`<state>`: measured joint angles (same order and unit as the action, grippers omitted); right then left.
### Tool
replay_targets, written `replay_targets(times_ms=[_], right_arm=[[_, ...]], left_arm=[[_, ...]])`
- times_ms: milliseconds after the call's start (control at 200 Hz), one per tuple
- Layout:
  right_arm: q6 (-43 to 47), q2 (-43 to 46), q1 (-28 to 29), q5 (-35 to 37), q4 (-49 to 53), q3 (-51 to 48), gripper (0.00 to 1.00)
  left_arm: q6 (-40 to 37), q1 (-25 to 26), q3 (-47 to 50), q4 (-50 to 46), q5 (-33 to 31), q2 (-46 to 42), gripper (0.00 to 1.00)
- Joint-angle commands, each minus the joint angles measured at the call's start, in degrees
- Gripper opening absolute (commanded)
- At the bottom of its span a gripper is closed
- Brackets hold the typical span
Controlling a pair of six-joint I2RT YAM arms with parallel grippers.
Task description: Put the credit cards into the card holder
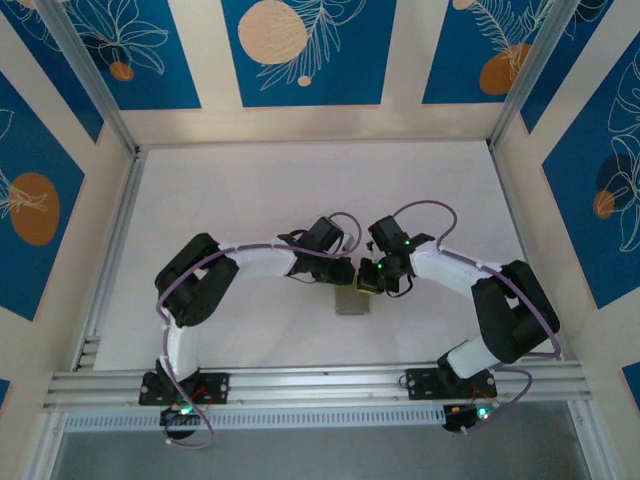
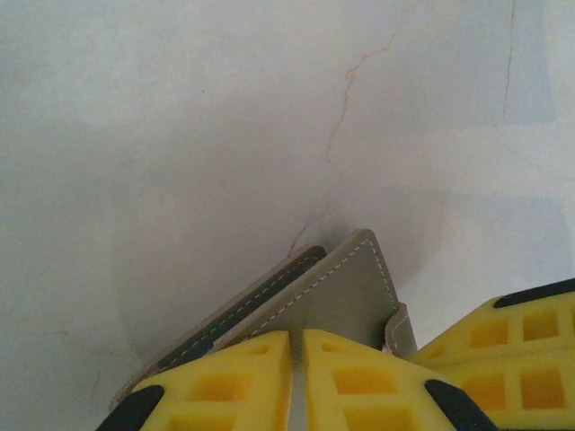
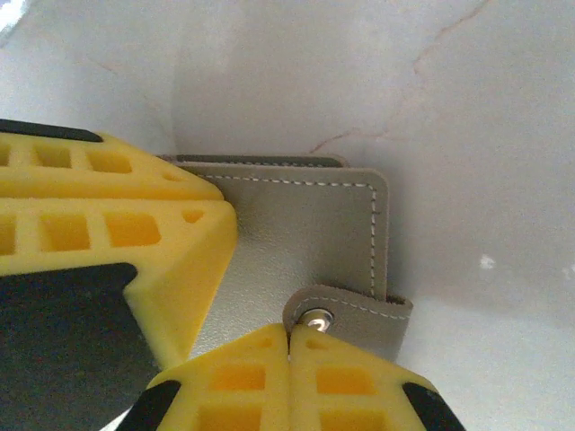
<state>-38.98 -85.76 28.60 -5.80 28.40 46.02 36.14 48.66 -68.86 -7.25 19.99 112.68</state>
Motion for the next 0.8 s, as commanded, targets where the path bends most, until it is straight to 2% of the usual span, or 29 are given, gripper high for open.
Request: replay_targets(times_ms=[0,135,365,795], right_arm=[[-0.7,1.8,-0.4,-5.6,-2.7,-1.6,0.00],[-0.3,5.1,-0.5,-8.1,-2.6,-3.6,0.00],[0.6,9.6,-1.5,-8.2,0.5,-6.4,0.00],[3.2,1.2,-1.2,-11.4,-0.5,-2.7,0.00]], left_arm=[[0.8,1.0,2.2,-1.8,0.4,1.8,0.13],[1.1,1.0,2.0,-1.5,0.4,1.9,0.13],[1.6,1.0,2.2,-0.6,0.3,2.4,0.13],[2.1,1.0,2.6,0.9,0.9,2.9,0.13]])
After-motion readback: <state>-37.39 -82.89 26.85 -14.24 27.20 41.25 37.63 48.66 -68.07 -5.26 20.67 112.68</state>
